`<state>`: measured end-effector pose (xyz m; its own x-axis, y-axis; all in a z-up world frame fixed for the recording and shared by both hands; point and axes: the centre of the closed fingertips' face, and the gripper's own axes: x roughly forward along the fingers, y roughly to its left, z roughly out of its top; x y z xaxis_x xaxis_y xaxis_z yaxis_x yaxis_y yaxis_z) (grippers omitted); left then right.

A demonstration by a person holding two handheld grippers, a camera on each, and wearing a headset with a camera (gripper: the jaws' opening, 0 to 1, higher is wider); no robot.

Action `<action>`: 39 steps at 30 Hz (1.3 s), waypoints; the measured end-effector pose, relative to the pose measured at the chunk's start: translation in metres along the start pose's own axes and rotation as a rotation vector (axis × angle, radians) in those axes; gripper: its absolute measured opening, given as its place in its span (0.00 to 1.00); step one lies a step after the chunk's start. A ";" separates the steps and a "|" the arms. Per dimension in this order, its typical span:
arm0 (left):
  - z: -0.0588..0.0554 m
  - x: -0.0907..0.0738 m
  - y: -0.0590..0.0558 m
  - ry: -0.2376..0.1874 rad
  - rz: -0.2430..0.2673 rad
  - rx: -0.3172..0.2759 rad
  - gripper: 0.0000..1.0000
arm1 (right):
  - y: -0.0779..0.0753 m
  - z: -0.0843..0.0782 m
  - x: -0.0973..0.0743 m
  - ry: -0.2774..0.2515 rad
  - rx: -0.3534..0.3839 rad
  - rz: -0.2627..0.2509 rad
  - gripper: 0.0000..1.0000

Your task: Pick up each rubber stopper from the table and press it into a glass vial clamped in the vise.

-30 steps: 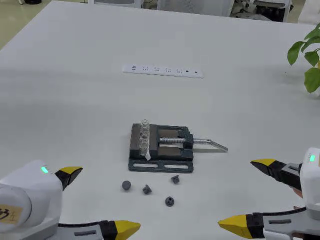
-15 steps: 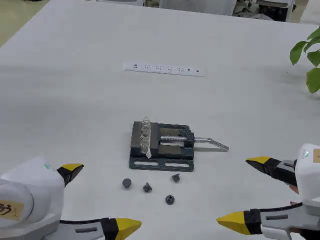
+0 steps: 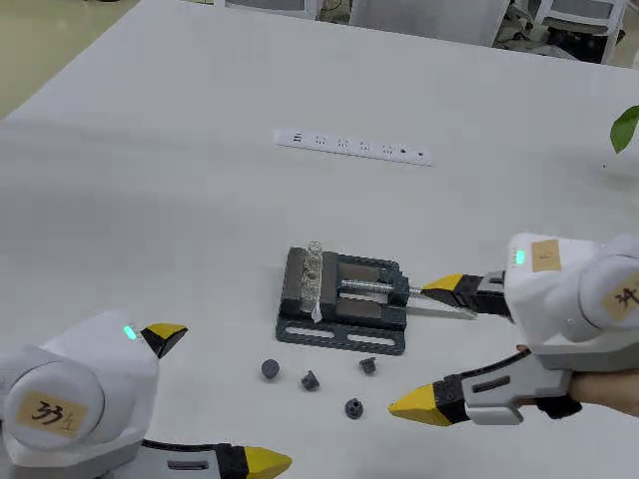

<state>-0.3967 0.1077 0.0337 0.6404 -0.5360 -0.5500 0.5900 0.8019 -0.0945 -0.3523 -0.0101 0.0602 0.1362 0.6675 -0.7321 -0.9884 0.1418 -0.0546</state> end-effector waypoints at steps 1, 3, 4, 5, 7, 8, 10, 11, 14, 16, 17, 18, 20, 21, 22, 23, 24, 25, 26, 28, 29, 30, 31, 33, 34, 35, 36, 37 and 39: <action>0.000 0.000 0.001 -0.002 0.001 -0.001 0.98 | 0.002 0.005 0.006 0.006 -0.015 0.021 0.73; 0.000 0.000 0.002 -0.002 0.002 -0.002 0.98 | 0.001 0.008 0.015 0.029 -0.064 0.055 0.73; 0.000 0.000 0.002 -0.001 0.003 -0.002 0.98 | -0.001 0.010 0.018 0.039 -0.071 0.051 0.73; 0.000 0.000 0.003 -0.001 0.003 -0.002 0.98 | -0.003 0.012 0.022 0.041 -0.080 0.054 0.71; -0.001 0.000 0.004 -0.002 0.004 -0.003 0.98 | -0.002 0.018 0.029 0.037 -0.084 0.075 0.70; -0.001 0.000 0.004 -0.001 0.005 -0.003 0.98 | 0.000 0.023 0.033 0.034 -0.088 0.093 0.70; -0.002 -0.001 0.005 0.000 0.006 -0.003 0.98 | 0.001 0.025 0.039 0.045 -0.104 0.105 0.67; -0.002 -0.001 0.005 0.001 0.005 -0.003 0.98 | 0.002 0.027 0.043 0.051 -0.117 0.114 0.67; -0.004 -0.001 0.006 0.006 0.005 0.004 0.97 | 0.006 0.030 0.052 0.070 -0.144 0.139 0.64; -0.004 -0.001 0.006 0.006 0.004 0.006 0.97 | 0.008 0.032 0.058 0.081 -0.155 0.156 0.61; -0.004 -0.001 0.006 0.006 0.003 0.005 0.97 | 0.009 0.032 0.061 0.087 -0.161 0.165 0.60; -0.004 -0.001 0.006 0.008 0.001 0.007 0.97 | 0.010 0.032 0.064 0.097 -0.171 0.172 0.59; -0.005 -0.001 0.006 0.010 0.001 0.012 0.97 | 0.012 0.031 0.070 0.117 -0.194 0.185 0.55; -0.005 0.000 0.006 0.009 0.000 0.011 0.97 | 0.013 0.032 0.071 0.120 -0.203 0.193 0.54; -0.005 0.000 0.006 0.010 0.000 0.010 0.97 | 0.014 0.033 0.073 0.121 -0.209 0.199 0.52; -0.005 0.000 0.006 0.011 -0.002 0.012 0.97 | 0.016 0.034 0.076 0.123 -0.215 0.206 0.50; -0.005 0.001 0.006 0.012 -0.002 0.014 0.97 | 0.018 0.034 0.079 0.128 -0.219 0.216 0.49; -0.005 0.001 0.005 0.012 -0.003 0.015 0.97 | 0.019 0.034 0.081 0.135 -0.223 0.225 0.48; -0.005 0.001 0.005 0.011 -0.004 0.015 0.97 | 0.022 0.033 0.085 0.141 -0.236 0.235 0.47; -0.004 0.001 0.005 0.007 -0.007 0.011 0.97 | 0.025 0.032 0.091 0.162 -0.265 0.251 0.44; -0.004 0.001 0.005 0.006 -0.008 0.010 0.97 | 0.025 0.031 0.094 0.171 -0.275 0.254 0.42; -0.004 0.001 0.006 0.005 -0.007 0.012 0.97 | 0.026 0.030 0.098 0.181 -0.294 0.259 0.41; -0.004 0.002 0.006 0.004 -0.007 0.012 0.97 | 0.027 0.030 0.099 0.189 -0.307 0.262 0.40; -0.003 0.002 0.006 0.001 -0.005 0.005 0.96 | 0.030 0.027 0.103 0.215 -0.347 0.274 0.39; -0.003 0.002 0.007 -0.001 -0.005 0.002 0.96 | 0.031 0.027 0.105 0.223 -0.356 0.278 0.38; -0.003 0.002 0.007 -0.002 -0.006 0.001 0.96 | 0.031 0.026 0.106 0.232 -0.364 0.280 0.34; -0.003 0.002 0.007 -0.003 -0.007 0.001 0.96 | 0.031 0.026 0.108 0.236 -0.379 0.285 0.33; -0.003 0.002 0.007 -0.003 -0.007 0.000 0.96 | 0.031 0.025 0.110 0.239 -0.380 0.285 0.32; -0.003 0.002 0.007 -0.004 -0.011 -0.007 0.95 | 0.032 0.026 0.114 0.242 -0.385 0.299 0.30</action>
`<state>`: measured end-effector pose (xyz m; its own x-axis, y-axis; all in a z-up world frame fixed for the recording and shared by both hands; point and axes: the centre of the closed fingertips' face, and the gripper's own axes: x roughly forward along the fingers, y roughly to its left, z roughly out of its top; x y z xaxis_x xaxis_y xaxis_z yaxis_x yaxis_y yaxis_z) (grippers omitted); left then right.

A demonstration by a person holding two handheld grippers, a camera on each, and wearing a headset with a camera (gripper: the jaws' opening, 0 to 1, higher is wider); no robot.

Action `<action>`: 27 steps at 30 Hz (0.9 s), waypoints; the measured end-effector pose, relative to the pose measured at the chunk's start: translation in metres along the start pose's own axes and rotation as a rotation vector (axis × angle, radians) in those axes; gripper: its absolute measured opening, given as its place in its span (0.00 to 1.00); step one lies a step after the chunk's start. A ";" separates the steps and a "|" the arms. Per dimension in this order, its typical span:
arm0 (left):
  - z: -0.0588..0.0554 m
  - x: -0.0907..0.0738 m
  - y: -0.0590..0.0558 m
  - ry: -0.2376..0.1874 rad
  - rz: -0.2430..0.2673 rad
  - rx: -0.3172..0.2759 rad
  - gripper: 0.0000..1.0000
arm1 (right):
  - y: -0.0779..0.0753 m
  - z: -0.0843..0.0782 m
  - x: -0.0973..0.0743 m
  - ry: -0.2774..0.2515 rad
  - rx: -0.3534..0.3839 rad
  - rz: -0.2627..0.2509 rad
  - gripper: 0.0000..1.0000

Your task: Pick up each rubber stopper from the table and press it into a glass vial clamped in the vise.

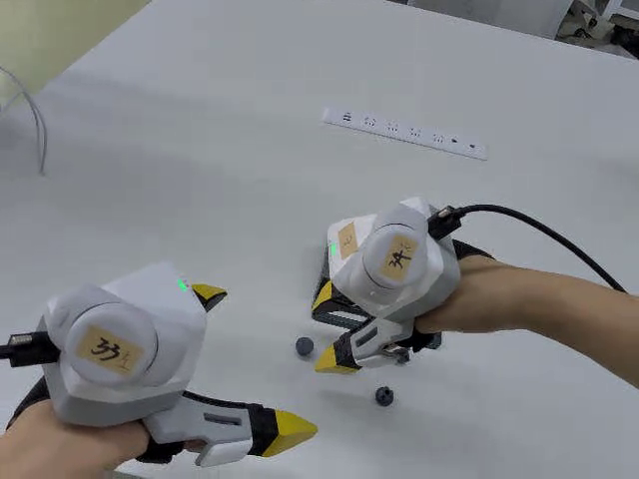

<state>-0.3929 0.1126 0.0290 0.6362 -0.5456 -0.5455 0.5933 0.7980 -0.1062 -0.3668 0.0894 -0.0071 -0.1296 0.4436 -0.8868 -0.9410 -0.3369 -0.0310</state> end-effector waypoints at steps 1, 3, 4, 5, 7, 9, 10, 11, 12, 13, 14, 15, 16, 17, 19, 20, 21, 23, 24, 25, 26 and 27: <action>0.000 0.000 0.001 -0.003 0.002 -0.002 0.95 | 0.000 0.001 0.002 0.004 -0.006 0.009 0.30; 0.000 0.000 0.001 -0.003 0.005 -0.003 0.95 | 0.000 0.000 0.005 0.018 -0.026 0.023 0.26; 0.000 0.000 0.001 -0.004 0.006 -0.007 0.95 | 0.000 0.001 0.006 0.024 -0.037 0.027 0.24; 0.000 0.000 0.001 -0.006 0.006 -0.011 0.95 | 0.000 0.001 0.007 0.028 -0.042 0.032 0.22; -0.001 -0.001 0.001 -0.005 0.006 -0.013 0.95 | -0.002 -0.001 0.011 0.036 -0.041 0.037 0.20; -0.002 -0.002 0.002 -0.006 0.008 -0.017 0.95 | -0.003 0.000 0.011 0.042 -0.042 0.046 0.17; -0.002 -0.002 0.002 -0.009 0.009 -0.022 0.95 | -0.003 0.000 0.011 0.044 -0.043 0.053 0.16; -0.002 -0.002 0.001 -0.012 0.010 -0.026 0.95 | -0.002 0.000 0.013 0.049 -0.042 0.058 0.16; -0.002 -0.002 0.001 -0.014 0.012 -0.030 0.95 | -0.003 -0.001 0.014 0.056 -0.044 0.063 0.16; -0.003 -0.002 0.001 -0.014 0.011 -0.032 0.94 | -0.003 -0.002 0.016 0.062 -0.045 0.065 0.15; -0.003 -0.002 0.000 -0.015 0.010 -0.035 0.94 | -0.003 -0.002 0.016 0.070 -0.048 0.073 0.14; -0.004 -0.002 0.000 -0.014 0.010 -0.037 0.94 | -0.003 -0.002 0.016 0.071 -0.045 0.074 0.13; -0.005 -0.002 0.000 -0.014 0.010 -0.038 0.94 | -0.003 -0.003 0.018 0.075 -0.048 0.079 0.13; -0.005 -0.002 -0.001 -0.014 0.009 -0.040 0.94 | -0.003 -0.003 0.019 0.079 -0.049 0.077 0.13; -0.006 -0.002 -0.002 -0.016 0.008 -0.044 0.94 | -0.002 -0.002 0.018 0.083 -0.054 0.075 0.12; -0.007 -0.002 -0.002 -0.015 0.008 -0.045 0.94 | -0.002 -0.002 0.018 0.083 -0.056 0.078 0.11; -0.007 -0.002 -0.002 -0.014 0.008 -0.046 0.94 | -0.002 -0.002 0.019 0.085 -0.055 0.079 0.10; -0.008 -0.003 -0.001 -0.014 0.010 -0.047 0.94 | -0.002 -0.003 0.019 0.092 -0.063 0.081 0.09; -0.008 -0.003 -0.001 -0.015 0.011 -0.050 0.94 | -0.002 -0.003 0.018 0.097 -0.073 0.078 0.09; -0.008 -0.003 -0.001 -0.016 0.011 -0.052 0.94 | -0.002 -0.003 0.018 0.098 -0.073 0.080 0.09; -0.008 -0.003 -0.001 -0.016 0.011 -0.053 0.94 | -0.002 -0.004 0.018 0.099 -0.072 0.082 0.09; -0.008 -0.003 -0.001 -0.017 0.011 -0.053 0.94 | -0.002 -0.004 0.018 0.102 -0.070 0.082 0.09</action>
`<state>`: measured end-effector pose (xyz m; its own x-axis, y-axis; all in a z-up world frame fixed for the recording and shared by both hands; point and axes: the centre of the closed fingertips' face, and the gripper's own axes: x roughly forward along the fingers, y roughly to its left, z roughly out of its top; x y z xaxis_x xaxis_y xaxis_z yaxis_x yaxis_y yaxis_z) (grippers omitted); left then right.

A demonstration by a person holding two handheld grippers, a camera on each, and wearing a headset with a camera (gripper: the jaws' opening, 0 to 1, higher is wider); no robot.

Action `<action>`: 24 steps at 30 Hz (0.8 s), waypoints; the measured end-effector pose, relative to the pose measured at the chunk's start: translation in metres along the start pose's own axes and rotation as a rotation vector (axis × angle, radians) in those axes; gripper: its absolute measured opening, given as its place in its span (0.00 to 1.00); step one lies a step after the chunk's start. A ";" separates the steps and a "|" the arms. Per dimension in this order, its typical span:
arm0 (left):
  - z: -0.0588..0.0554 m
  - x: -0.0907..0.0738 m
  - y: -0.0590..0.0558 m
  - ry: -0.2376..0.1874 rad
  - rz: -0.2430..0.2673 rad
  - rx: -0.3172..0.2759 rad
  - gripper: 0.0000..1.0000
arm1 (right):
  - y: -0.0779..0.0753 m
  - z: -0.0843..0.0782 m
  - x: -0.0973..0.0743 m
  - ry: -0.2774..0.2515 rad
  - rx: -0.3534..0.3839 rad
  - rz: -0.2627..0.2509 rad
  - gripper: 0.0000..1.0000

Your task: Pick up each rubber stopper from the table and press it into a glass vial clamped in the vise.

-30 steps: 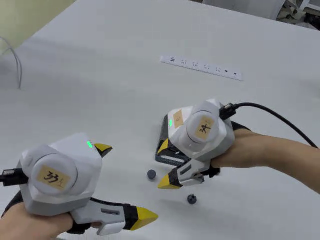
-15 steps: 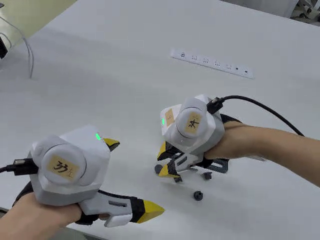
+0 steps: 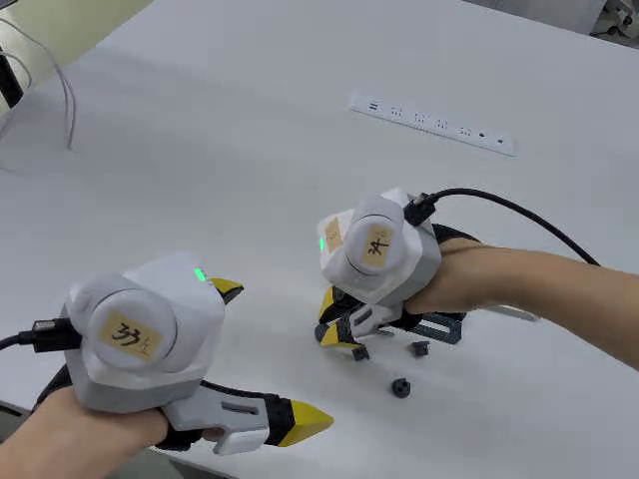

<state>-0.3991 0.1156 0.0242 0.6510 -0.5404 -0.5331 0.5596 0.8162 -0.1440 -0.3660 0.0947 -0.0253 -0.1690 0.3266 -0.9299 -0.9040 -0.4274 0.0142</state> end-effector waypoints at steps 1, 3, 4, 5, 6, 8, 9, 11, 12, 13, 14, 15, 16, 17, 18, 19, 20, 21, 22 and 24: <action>0.000 0.000 0.000 0.001 0.000 0.000 0.94 | 0.000 0.000 0.000 0.002 -0.001 0.001 0.09; 0.000 0.000 0.000 0.000 -0.001 -0.001 0.94 | -0.001 -0.001 0.000 0.005 -0.002 -0.001 0.08; 0.000 0.000 -0.001 0.000 -0.001 -0.001 0.94 | -0.001 -0.002 0.000 0.005 0.001 -0.002 0.08; 0.000 0.000 -0.001 0.000 -0.001 0.000 0.94 | 0.000 -0.002 0.000 0.006 -0.001 -0.001 0.08; 0.000 0.000 -0.001 0.000 -0.002 0.000 0.94 | 0.000 -0.002 0.000 0.006 0.000 -0.002 0.08; 0.000 0.001 -0.001 0.000 -0.002 -0.002 0.94 | 0.001 -0.002 0.000 0.006 0.006 -0.002 0.08; -0.001 0.001 -0.001 0.001 -0.002 -0.001 0.94 | 0.001 -0.003 0.000 0.007 0.012 0.002 0.08; -0.001 0.001 -0.001 0.001 -0.004 -0.002 0.94 | 0.001 -0.002 0.000 0.004 0.014 0.003 0.08; -0.002 0.001 -0.001 0.002 -0.004 -0.002 0.94 | 0.002 -0.002 0.000 0.004 0.017 0.007 0.08; -0.002 0.001 -0.001 0.003 -0.004 -0.001 0.94 | 0.001 -0.002 0.000 0.004 0.016 0.004 0.08; -0.002 0.002 -0.001 0.002 -0.004 -0.003 0.94 | 0.001 -0.003 -0.001 0.002 0.025 0.007 0.08; -0.002 0.002 -0.001 0.002 -0.004 -0.003 0.94 | 0.002 -0.002 -0.002 -0.007 0.041 0.018 0.08; -0.002 0.002 -0.001 0.001 -0.004 -0.004 0.94 | 0.001 -0.001 -0.004 -0.013 0.053 0.016 0.08; -0.001 0.002 -0.001 0.000 -0.004 -0.004 0.94 | 0.000 -0.001 -0.007 -0.019 0.050 0.009 0.08; -0.001 0.002 -0.001 0.000 -0.006 -0.003 0.94 | -0.001 -0.001 -0.009 -0.020 0.050 0.009 0.08; -0.001 0.003 -0.001 -0.003 -0.008 0.001 0.94 | -0.002 0.000 -0.013 -0.026 0.053 0.011 0.07; 0.000 0.003 -0.001 -0.003 -0.009 0.007 0.94 | -0.004 0.002 -0.019 -0.042 0.061 0.007 0.07; 0.000 0.003 -0.001 -0.001 -0.010 0.008 0.94 | -0.005 0.002 -0.022 -0.045 0.061 0.007 0.07; 0.001 0.004 -0.001 -0.002 -0.011 0.011 0.94 | -0.007 0.002 -0.027 -0.052 0.062 0.008 0.07; 0.003 0.005 0.000 -0.005 -0.011 0.016 0.94 | -0.011 0.001 -0.034 -0.072 0.084 0.006 0.07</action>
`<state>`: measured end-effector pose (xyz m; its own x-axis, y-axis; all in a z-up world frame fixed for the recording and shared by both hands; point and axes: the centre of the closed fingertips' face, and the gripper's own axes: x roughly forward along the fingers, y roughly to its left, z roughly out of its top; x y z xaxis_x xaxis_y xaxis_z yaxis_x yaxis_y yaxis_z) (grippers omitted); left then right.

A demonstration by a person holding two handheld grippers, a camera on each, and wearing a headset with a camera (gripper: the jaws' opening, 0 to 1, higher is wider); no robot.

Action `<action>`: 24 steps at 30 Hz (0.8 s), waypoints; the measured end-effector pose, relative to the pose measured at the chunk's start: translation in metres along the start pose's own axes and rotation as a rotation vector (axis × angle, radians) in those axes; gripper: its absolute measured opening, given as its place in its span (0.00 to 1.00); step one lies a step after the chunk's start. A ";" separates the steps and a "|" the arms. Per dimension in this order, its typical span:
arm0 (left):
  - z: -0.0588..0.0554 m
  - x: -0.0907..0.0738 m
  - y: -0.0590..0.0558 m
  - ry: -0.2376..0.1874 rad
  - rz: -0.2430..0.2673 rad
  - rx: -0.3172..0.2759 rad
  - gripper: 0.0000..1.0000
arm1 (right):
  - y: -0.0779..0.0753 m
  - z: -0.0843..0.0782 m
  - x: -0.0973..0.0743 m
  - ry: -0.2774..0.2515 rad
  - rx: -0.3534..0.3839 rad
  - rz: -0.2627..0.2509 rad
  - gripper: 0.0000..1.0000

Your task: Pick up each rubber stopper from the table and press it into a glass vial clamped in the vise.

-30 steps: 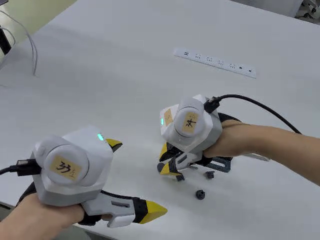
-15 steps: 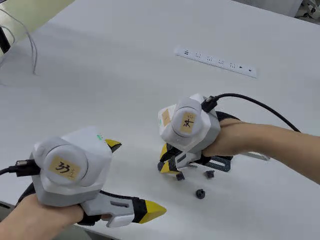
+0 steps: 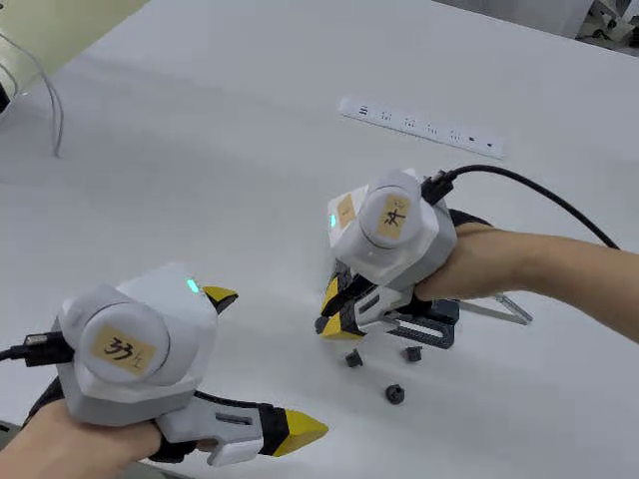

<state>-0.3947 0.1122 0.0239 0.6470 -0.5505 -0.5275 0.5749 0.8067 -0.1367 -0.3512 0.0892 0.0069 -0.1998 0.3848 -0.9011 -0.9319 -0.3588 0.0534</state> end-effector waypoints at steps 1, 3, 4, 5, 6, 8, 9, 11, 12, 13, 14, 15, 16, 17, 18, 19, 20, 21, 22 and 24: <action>0.001 0.000 0.000 0.000 0.000 0.000 0.94 | -0.002 -0.001 -0.003 -0.002 -0.001 -0.004 0.07; 0.003 0.001 0.001 -0.001 -0.001 0.002 0.94 | -0.006 -0.003 -0.011 -0.009 0.003 -0.014 0.07; 0.003 0.001 0.001 0.000 -0.003 0.004 0.94 | -0.007 -0.003 -0.014 -0.012 0.005 -0.015 0.07; 0.004 0.002 0.001 0.000 -0.005 0.007 0.94 | -0.010 -0.004 -0.015 -0.011 0.010 -0.020 0.07; 0.004 0.002 0.002 0.002 -0.007 0.011 0.94 | -0.012 -0.007 -0.018 -0.004 0.006 -0.021 0.07; 0.005 0.003 0.002 0.006 -0.010 0.017 0.94 | -0.018 -0.008 -0.024 0.001 0.001 -0.034 0.07; 0.006 0.003 0.003 0.006 -0.010 0.019 0.94 | -0.020 -0.008 -0.028 -0.001 0.004 -0.037 0.07; 0.007 0.004 0.003 0.005 -0.010 0.020 0.94 | -0.025 -0.006 -0.035 -0.012 0.007 -0.050 0.07; 0.007 0.005 0.003 0.006 -0.011 0.022 0.94 | -0.026 -0.005 -0.038 -0.014 0.007 -0.049 0.07; 0.008 0.005 0.003 0.007 -0.013 0.024 0.94 | -0.031 -0.005 -0.041 -0.015 0.001 -0.057 0.07; 0.008 0.005 0.003 0.008 -0.014 0.024 0.94 | -0.034 -0.005 -0.044 -0.014 -0.001 -0.062 0.07; 0.008 0.006 0.004 0.008 -0.014 0.026 0.94 | -0.039 -0.006 -0.047 -0.010 -0.005 -0.067 0.07; 0.008 0.006 0.004 0.008 -0.015 0.027 0.94 | -0.043 -0.006 -0.049 -0.008 -0.005 -0.074 0.07; 0.008 0.007 0.004 0.009 -0.016 0.026 0.94 | -0.045 -0.006 -0.051 -0.007 -0.004 -0.078 0.07; 0.008 0.007 0.005 0.008 -0.016 0.027 0.94 | -0.049 -0.007 -0.055 -0.002 -0.007 -0.083 0.07; 0.008 0.007 0.006 0.008 -0.015 0.027 0.94 | -0.054 -0.008 -0.056 0.003 -0.007 -0.088 0.07; 0.009 0.008 0.006 0.007 -0.014 0.025 0.94 | -0.057 -0.009 -0.058 0.006 -0.008 -0.092 0.07; 0.010 0.008 0.006 0.007 -0.014 0.023 0.94 | -0.063 -0.010 -0.061 0.008 -0.003 -0.095 0.07; 0.010 0.008 0.007 0.006 -0.013 0.022 0.94 | -0.067 -0.011 -0.062 0.008 0.003 -0.096 0.07; 0.011 0.010 0.008 0.003 -0.014 0.021 0.94 | -0.068 -0.013 -0.065 0.018 0.008 -0.097 0.07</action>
<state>-0.3787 0.1109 0.0269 0.6372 -0.5615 -0.5280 0.5946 0.7940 -0.1268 -0.2703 0.0772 0.0565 -0.1031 0.4024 -0.9096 -0.9490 -0.3138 -0.0313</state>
